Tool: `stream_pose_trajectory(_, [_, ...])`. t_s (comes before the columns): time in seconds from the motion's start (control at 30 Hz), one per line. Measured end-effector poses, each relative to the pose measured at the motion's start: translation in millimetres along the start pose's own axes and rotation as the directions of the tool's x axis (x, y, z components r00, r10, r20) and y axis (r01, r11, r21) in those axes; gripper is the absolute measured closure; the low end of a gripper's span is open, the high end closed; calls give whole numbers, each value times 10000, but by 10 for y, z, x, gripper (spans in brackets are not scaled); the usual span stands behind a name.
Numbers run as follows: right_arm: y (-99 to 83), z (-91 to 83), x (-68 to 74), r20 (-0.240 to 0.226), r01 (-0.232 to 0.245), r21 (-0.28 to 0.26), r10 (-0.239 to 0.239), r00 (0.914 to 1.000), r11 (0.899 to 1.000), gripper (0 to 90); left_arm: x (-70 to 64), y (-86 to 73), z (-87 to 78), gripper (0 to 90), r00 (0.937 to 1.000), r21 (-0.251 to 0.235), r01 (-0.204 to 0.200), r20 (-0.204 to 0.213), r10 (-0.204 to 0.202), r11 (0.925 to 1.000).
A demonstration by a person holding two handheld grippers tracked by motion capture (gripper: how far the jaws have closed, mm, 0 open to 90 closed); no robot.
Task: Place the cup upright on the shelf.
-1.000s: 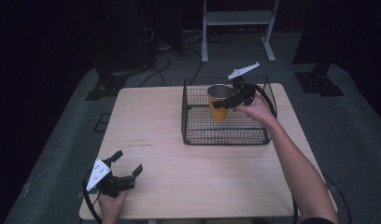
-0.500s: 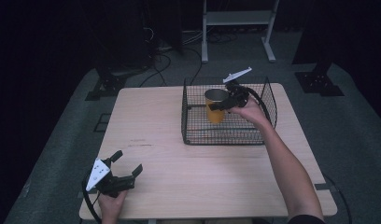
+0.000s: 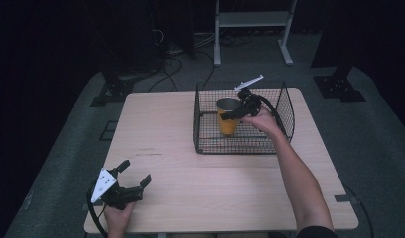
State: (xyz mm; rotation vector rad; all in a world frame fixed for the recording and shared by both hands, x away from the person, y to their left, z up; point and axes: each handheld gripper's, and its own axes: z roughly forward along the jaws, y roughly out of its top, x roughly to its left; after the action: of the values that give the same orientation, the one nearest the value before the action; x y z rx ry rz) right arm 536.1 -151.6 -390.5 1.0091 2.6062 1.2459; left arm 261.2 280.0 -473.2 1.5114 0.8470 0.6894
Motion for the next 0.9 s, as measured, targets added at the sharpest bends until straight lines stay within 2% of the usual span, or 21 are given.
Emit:
stream_pose_trajectory(0.3, [-47,95,-41,155,-30,383,24,9999,9993,121,0,0,-1,22,10000,-2,-1,2,1,10000])
stream_pose_trajectory(0.47, [-35,98,-45,323,-64,371,52,9995,9993,120,1,0,-4,22,10000,-13,0,2,0,10000])
stream_pose_trajectory(0.7, [-30,81,-15,475,36,464,-58,9989,9989,101,-1,0,-1,22,10000,2,-5,15,5,10000])
stream_pose_trajectory(0.9, [-14,101,47,370,170,511,-190,9991,9985,95,-3,0,0,22,10000,14,-6,11,6,10000])
